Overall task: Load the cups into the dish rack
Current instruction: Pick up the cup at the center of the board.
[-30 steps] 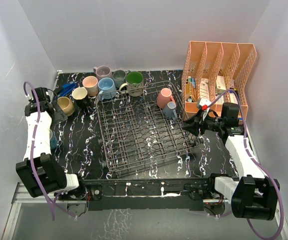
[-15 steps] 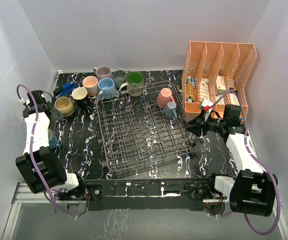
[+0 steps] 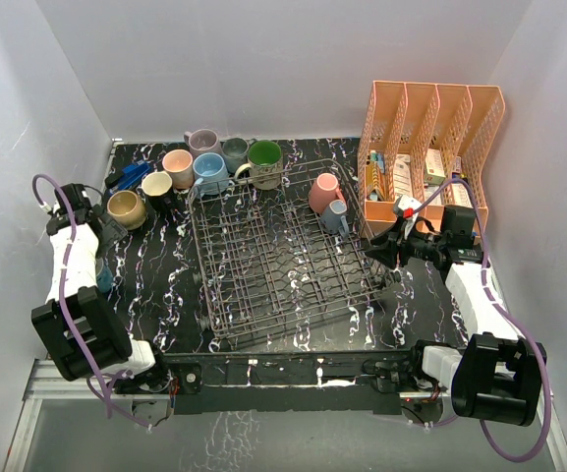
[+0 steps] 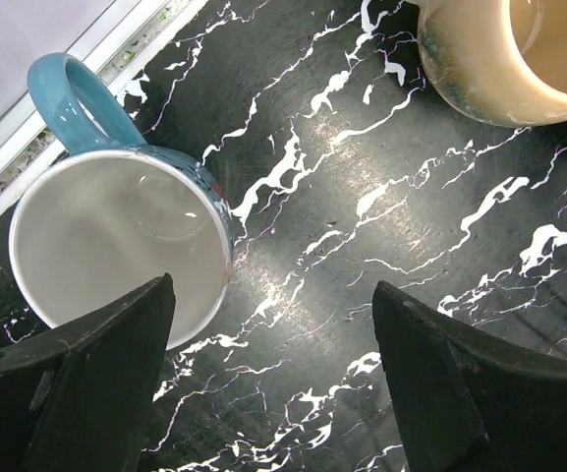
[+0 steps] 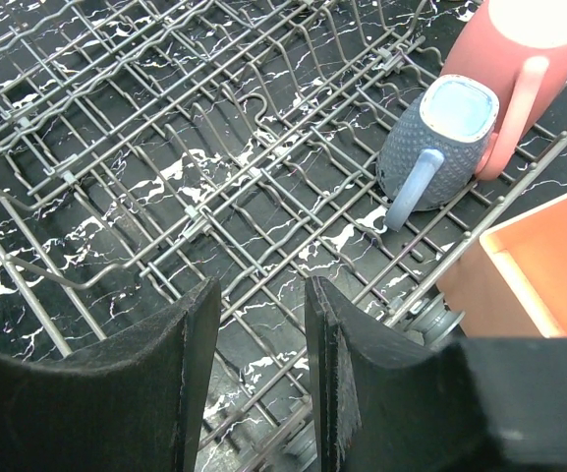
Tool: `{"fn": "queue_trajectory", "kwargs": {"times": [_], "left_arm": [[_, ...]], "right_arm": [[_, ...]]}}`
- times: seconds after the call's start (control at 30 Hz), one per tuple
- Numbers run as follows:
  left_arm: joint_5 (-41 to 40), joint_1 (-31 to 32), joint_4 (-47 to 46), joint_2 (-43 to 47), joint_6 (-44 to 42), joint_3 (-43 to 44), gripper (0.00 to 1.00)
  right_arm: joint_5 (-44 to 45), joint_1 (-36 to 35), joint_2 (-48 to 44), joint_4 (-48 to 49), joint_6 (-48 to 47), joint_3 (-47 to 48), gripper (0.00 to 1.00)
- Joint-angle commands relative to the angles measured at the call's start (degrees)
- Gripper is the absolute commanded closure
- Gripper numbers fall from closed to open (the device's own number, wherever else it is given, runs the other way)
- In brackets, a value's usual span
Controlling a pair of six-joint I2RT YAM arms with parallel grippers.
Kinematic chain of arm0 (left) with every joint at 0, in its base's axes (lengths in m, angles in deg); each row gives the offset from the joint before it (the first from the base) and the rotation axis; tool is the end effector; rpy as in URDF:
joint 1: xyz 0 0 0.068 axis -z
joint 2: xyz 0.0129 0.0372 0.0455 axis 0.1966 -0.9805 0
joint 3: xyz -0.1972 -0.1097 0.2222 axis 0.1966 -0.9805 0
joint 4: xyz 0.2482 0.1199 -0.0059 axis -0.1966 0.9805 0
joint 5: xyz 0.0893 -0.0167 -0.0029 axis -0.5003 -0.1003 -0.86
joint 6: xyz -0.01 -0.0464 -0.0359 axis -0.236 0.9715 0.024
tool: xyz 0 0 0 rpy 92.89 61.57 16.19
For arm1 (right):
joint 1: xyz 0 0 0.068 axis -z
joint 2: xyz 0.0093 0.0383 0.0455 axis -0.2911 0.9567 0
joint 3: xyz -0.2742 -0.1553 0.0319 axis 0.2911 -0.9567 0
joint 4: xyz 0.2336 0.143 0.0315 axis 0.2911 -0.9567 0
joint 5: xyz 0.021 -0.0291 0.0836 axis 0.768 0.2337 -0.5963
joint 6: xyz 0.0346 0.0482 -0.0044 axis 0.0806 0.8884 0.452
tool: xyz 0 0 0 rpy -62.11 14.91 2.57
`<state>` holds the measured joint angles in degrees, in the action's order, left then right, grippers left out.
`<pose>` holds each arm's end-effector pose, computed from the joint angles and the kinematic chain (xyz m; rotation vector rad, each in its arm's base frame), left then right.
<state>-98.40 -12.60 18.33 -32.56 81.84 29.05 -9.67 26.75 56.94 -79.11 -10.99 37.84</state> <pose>0.2667 0.1275 0.3016 -1.0578 2.2432 0.2491 0.2091 0.0041 0.2667 -0.9199 1.7207 0.8076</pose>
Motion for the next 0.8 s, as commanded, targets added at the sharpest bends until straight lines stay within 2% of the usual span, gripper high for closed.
{"fn": "queue_trajectory", "kwargs": {"times": [0.0,0.13,0.3,0.37,0.4,0.47,0.6,0.77], "left_arm": [[-0.3,-0.9,1.2,0.4,3.1,0.9,0.21],[-3.9,-1.1,3.1,-2.8,8.1,2.1,0.22],[-6.8,-1.2,1.5,-2.9,13.7,1.1,0.29],[-6.2,-1.2,-1.2,-2.7,14.7,-0.5,0.48],[-5.9,-1.2,-2.1,-2.8,15.3,-0.9,0.52],[-5.0,-1.2,-3.5,-3.8,15.8,-1.5,0.57],[-4.2,-1.2,-3.6,-6.1,15.1,-1.2,0.59],[-3.8,-1.2,-4.6,-4.9,12.6,-2.3,0.75]], "right_arm": [[-1.7,0.3,-0.5,1.1,-1.4,0.1,0.59],[-1.6,0.2,-0.2,1.0,-1.6,0.1,0.59],[-1.6,0.2,0.0,0.8,-1.8,0.2,0.59],[-1.6,0.2,0.2,0.8,-1.8,0.2,0.59],[-1.6,0.3,0.2,0.7,-1.9,0.3,0.59],[-1.5,0.3,0.2,0.4,-2.1,0.4,0.59],[-1.3,0.3,-0.2,0.3,-2.2,0.3,0.59],[-1.5,0.3,-0.1,0.2,-2.2,0.4,0.59]]}}
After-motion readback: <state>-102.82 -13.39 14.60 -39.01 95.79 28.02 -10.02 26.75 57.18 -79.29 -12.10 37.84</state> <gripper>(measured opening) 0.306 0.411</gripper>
